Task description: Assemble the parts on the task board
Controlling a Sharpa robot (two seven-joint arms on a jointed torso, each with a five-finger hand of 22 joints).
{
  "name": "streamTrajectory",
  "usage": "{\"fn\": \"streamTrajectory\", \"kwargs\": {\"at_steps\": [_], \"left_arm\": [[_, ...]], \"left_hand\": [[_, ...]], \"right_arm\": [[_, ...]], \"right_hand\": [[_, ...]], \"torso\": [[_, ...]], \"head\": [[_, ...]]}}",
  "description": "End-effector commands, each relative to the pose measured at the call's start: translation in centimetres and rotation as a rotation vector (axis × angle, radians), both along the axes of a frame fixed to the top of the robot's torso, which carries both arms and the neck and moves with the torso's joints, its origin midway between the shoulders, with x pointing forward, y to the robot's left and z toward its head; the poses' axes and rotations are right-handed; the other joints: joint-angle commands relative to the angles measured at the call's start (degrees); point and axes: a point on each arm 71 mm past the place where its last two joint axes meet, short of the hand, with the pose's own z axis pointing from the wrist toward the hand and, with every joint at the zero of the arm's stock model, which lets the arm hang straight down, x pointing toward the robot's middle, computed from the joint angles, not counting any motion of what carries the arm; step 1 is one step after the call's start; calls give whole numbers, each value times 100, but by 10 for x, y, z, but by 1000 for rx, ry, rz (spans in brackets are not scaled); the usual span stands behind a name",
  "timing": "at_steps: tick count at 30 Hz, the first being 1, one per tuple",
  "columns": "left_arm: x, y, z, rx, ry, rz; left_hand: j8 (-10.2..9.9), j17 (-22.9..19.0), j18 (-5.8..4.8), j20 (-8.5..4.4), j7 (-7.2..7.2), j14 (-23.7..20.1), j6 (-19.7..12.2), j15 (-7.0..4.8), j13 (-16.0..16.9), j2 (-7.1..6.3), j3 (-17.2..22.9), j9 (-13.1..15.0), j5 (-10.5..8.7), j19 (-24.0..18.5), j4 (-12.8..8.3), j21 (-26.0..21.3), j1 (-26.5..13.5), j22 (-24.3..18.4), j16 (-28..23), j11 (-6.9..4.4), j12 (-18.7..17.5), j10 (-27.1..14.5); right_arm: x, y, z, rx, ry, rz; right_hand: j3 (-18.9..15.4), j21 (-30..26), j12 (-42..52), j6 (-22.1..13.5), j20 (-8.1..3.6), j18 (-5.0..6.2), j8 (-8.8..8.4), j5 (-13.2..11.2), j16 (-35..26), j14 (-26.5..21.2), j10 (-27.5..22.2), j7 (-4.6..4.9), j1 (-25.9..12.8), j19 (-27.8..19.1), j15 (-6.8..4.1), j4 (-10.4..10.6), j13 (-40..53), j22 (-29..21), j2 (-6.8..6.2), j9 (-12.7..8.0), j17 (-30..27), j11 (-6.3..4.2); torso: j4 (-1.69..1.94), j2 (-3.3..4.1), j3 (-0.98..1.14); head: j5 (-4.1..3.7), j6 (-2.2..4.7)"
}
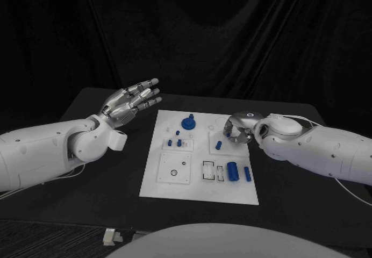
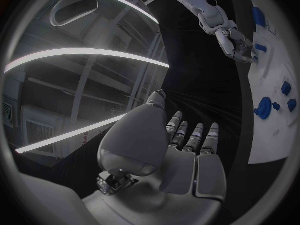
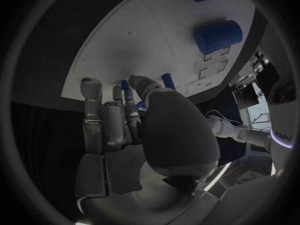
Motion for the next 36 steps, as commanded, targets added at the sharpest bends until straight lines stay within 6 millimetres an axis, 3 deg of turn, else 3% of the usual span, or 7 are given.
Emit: {"fn": "streamTrajectory", "kwargs": {"at_steps": [1,9,11,15,24,36], "left_arm": [[-2,1,11,-103,-128,13],[-1,0,11,-109,-131,10],[-1,0,11,-110,-132,9],[-1,1,10,-110,-132,10],[0,1,9,-107,-128,10],[-1,0,5,-101,-115,8]], "left_hand": [[2,69,-187,-12,45,40,22,69,9,-35,-140,-19,89,61,-34,35,95,83,98,80,132,-23],[23,74,-283,-12,92,68,153,76,22,-16,-136,-5,234,132,-69,58,134,170,155,121,244,21],[62,73,-332,-14,133,66,361,48,28,-15,-144,17,290,151,-68,62,134,169,158,142,299,46],[64,73,-349,-14,138,66,366,44,28,-9,-142,16,316,153,-67,61,136,160,160,149,310,51],[59,74,-374,-14,135,68,343,48,30,11,-132,11,352,154,-66,58,145,144,167,162,331,60],[56,78,-442,-17,137,77,346,66,33,112,-61,8,370,172,-73,59,206,141,197,188,380,79]], "right_arm": [[0,-1,-3,-2,2,2],[0,-1,-6,8,-8,6],[1,-1,-6,17,-11,6],[1,-1,-6,39,-15,4],[1,0,-3,90,-64,19],[2,-2,1,118,-107,18]], "right_hand": [[257,77,17,-11,19,-61,44,170,46,-8,99,65,35,-24,-9,-18,-84,513,25,89,57,-13],[363,205,33,123,20,-73,110,188,58,3,326,112,35,-8,-4,-118,-122,530,83,138,60,-31],[376,312,38,217,19,-84,159,34,69,23,465,126,11,24,-7,-148,-143,543,132,173,65,-43],[389,393,33,334,10,-89,216,-19,91,45,625,125,6,43,-22,-192,-170,552,186,216,82,-66],[277,728,-38,692,-81,-128,389,-576,148,117,1195,-25,-18,145,-148,-294,-231,605,315,372,125,-234],[262,781,-129,757,-112,-139,412,-712,120,121,1331,-49,13,160,-175,-328,-263,614,354,419,98,-265]], "torso": [[-2,-1,-3],[-3,-6,-3],[-4,-6,-4],[-5,-5,-5],[-4,-8,-7],[-6,-10,-11]], "head": [[2,-1],[6,-1],[12,-1],[17,-1],[34,-1],[67,-1]]}}
